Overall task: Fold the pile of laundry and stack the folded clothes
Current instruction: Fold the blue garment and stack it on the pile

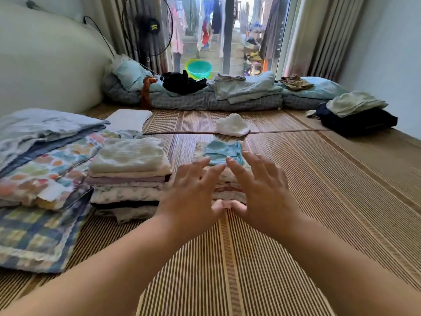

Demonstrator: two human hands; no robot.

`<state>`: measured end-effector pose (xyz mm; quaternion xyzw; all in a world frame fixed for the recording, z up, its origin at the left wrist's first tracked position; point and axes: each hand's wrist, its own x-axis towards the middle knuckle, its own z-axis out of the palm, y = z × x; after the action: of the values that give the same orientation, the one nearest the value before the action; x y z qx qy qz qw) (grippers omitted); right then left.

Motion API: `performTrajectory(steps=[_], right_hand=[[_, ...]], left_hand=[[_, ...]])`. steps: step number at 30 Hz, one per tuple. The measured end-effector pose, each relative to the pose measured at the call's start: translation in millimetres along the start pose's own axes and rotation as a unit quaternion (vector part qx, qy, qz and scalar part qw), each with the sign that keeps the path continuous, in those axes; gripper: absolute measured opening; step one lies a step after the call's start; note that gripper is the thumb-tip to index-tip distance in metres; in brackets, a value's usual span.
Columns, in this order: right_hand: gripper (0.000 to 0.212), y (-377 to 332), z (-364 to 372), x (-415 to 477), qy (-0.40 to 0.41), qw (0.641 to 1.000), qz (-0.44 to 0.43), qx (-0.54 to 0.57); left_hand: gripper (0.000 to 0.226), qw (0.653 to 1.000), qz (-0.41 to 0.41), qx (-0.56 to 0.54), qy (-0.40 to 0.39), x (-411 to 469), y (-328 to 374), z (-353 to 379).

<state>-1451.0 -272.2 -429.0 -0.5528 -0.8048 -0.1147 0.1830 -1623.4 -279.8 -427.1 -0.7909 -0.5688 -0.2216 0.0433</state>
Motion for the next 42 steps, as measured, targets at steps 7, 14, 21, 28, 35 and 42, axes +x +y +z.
performTrajectory(steps=[7, 14, 21, 28, 35, 42], right_hand=[[0.100, 57.9, 84.8, 112.8, -0.064, 0.997, 0.001, -0.033], [0.089, 78.0, 24.2, 155.1, -0.203, 0.978, 0.025, 0.046], [0.082, 92.9, -110.2, 176.1, -0.270, 0.949, 0.082, 0.142], [0.083, 109.3, -133.8, 200.7, -0.311, 0.932, 0.086, 0.164], [0.095, 116.0, -54.8, 227.2, -0.346, 0.699, 0.402, 0.480], [0.127, 138.2, 69.7, 238.1, -0.367, 0.582, 0.528, 0.497]], left_hand=[[0.068, 1.000, 0.003, 0.010, 0.026, 99.1, -64.6, 84.9], [0.070, 0.995, -0.058, 0.007, -0.082, 163.0, -45.0, 33.1], [0.069, 0.965, -0.159, -0.050, -0.200, 185.4, 31.8, -93.5], [0.070, 0.936, -0.232, -0.066, -0.258, 199.4, 43.0, -120.3], [0.085, 0.862, -0.380, -0.218, -0.254, 227.4, -5.8, -46.9], [0.130, 0.742, -0.552, -0.272, -0.266, 247.1, -66.0, 64.9]])
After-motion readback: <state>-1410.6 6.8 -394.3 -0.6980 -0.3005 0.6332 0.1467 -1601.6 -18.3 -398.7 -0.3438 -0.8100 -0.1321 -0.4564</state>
